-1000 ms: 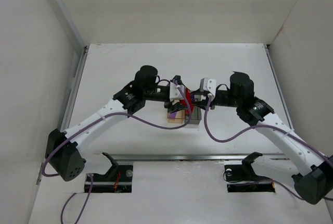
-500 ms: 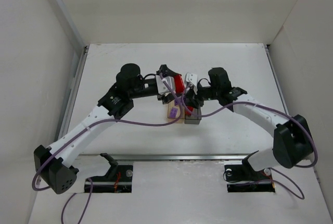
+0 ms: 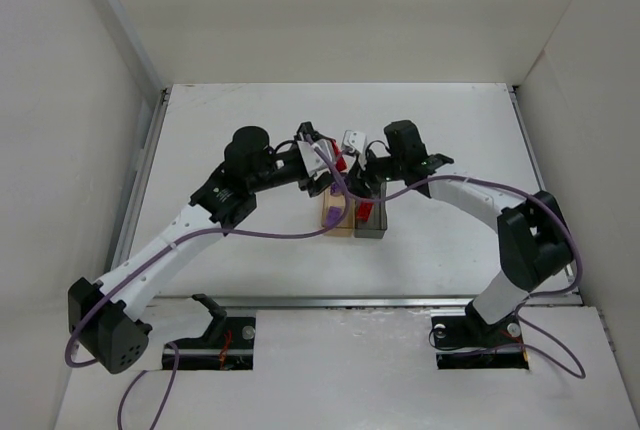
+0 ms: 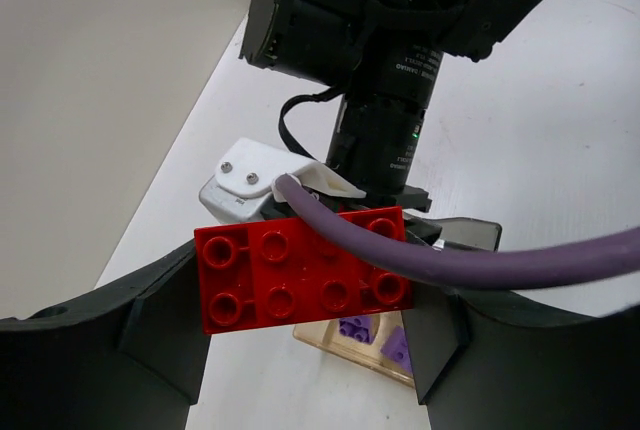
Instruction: Sort the legos into containers by color
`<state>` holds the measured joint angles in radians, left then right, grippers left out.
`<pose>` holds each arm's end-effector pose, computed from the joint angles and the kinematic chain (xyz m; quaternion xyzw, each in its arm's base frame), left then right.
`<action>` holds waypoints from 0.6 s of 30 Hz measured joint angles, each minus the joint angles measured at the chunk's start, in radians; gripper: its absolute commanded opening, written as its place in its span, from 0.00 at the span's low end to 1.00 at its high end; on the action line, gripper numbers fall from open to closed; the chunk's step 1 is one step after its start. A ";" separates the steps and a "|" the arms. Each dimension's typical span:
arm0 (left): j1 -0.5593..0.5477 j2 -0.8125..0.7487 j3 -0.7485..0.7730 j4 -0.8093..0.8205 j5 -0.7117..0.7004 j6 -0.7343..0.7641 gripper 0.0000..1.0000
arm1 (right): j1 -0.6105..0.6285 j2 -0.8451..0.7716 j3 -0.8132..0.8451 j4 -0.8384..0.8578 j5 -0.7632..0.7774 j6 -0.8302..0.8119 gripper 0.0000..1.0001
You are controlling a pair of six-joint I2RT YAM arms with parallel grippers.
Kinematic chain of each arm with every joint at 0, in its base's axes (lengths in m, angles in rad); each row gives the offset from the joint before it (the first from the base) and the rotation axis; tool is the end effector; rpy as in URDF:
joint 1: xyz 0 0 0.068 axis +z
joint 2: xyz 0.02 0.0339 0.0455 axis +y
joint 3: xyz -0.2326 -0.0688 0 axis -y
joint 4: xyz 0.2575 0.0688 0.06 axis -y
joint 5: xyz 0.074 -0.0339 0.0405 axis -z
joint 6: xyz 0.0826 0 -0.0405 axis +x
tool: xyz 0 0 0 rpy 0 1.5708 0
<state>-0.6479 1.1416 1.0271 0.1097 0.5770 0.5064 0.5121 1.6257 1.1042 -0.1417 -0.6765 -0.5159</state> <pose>0.2352 -0.2345 0.3545 0.5390 0.4599 -0.2490 0.6603 0.3190 0.2386 0.1843 -0.5435 0.6668 0.2975 0.4141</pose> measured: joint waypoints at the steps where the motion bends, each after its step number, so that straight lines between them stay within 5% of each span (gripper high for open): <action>1: 0.002 0.000 0.000 0.000 -0.006 0.000 0.00 | 0.000 0.009 0.002 -0.001 0.000 0.003 0.62; 3: 0.003 0.000 0.000 0.002 -0.015 -0.003 0.00 | 0.000 0.024 0.008 -0.002 0.000 0.008 0.77; 4: 0.005 0.001 0.000 0.003 -0.019 -0.004 0.00 | 0.000 0.027 0.013 -0.004 0.000 0.010 1.00; 13: 0.007 0.057 0.000 0.028 -0.023 -0.008 0.00 | -0.041 0.037 0.073 0.024 0.013 0.119 1.00; 18: 0.003 0.205 0.007 0.072 -0.007 -0.016 0.00 | -0.138 -0.032 0.062 0.103 0.253 0.263 1.00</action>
<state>-0.6449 1.3464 1.0340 0.1814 0.5701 0.4908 0.3737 1.5932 1.1664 -0.0387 -0.4232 -0.2527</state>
